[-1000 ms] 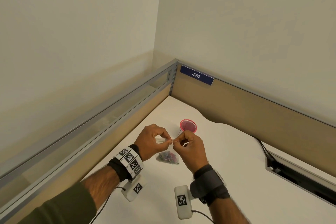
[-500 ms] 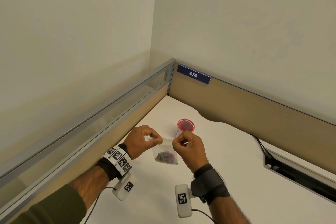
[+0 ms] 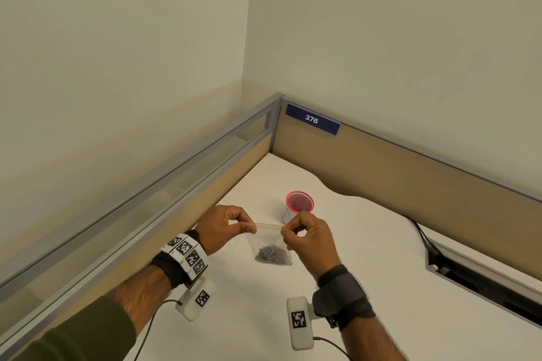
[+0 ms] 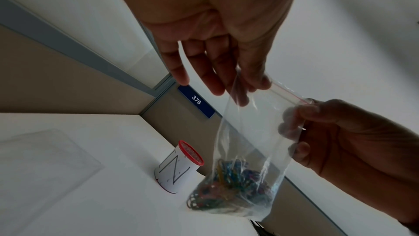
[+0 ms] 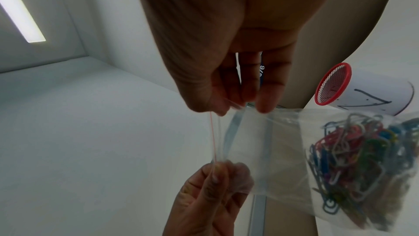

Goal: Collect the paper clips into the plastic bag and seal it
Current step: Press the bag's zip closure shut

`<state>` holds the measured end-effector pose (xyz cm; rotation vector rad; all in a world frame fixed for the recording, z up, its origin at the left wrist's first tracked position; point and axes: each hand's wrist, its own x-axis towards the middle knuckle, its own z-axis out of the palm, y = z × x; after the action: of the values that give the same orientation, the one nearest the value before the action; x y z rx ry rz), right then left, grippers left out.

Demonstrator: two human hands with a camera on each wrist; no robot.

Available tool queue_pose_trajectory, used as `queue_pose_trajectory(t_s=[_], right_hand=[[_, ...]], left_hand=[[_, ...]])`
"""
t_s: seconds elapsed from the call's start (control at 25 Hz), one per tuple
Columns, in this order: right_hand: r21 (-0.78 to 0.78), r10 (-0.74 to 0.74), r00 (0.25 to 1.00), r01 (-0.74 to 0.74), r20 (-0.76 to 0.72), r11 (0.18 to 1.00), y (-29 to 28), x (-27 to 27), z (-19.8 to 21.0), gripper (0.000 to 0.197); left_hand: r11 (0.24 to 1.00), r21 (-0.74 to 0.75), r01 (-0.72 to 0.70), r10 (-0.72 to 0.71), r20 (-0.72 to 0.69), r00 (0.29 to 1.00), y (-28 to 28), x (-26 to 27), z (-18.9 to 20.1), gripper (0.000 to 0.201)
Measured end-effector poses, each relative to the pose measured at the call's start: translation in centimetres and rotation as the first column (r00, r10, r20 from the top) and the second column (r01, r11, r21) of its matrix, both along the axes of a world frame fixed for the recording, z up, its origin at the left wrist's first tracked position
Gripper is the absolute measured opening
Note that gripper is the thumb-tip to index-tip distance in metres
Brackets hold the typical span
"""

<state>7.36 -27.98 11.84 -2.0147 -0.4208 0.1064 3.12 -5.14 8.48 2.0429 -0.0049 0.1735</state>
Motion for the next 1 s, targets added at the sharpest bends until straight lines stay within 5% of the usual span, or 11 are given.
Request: queue_pose_trajectory(t_s=[0.24,0.72,0.84,1.0], right_hand=[[0.163,0.058,0.992,-0.04,-0.111,0.986,0.3,0.0,0.0,0.002],[0.147,0.036,0.995,-0.022,-0.093,0.989,0.9,0.4,-0.7,0.005],[0.217,0.03,0.992,-0.004,-0.119,0.976,0.9,0.5,-0.6,0.005],[0.261,0.067,0.99,-0.033,-0.122,0.965,1.0,0.2,-0.2,0.003]], left_hand=[[0.999,-0.025,-0.023,0.022,-0.02,1.0,0.4,0.0,-0.6,0.005],[0.997,-0.048,-0.056,0.056,-0.006,0.998,0.2,-0.1,-2.5,0.018],[0.966,-0.228,-0.122,0.065,-0.244,0.968,-0.4,0.0,-3.6,0.032],[0.854,-0.487,-0.185,-0.181,-0.61,0.771,-2.8,0.5,-3.1,0.076]])
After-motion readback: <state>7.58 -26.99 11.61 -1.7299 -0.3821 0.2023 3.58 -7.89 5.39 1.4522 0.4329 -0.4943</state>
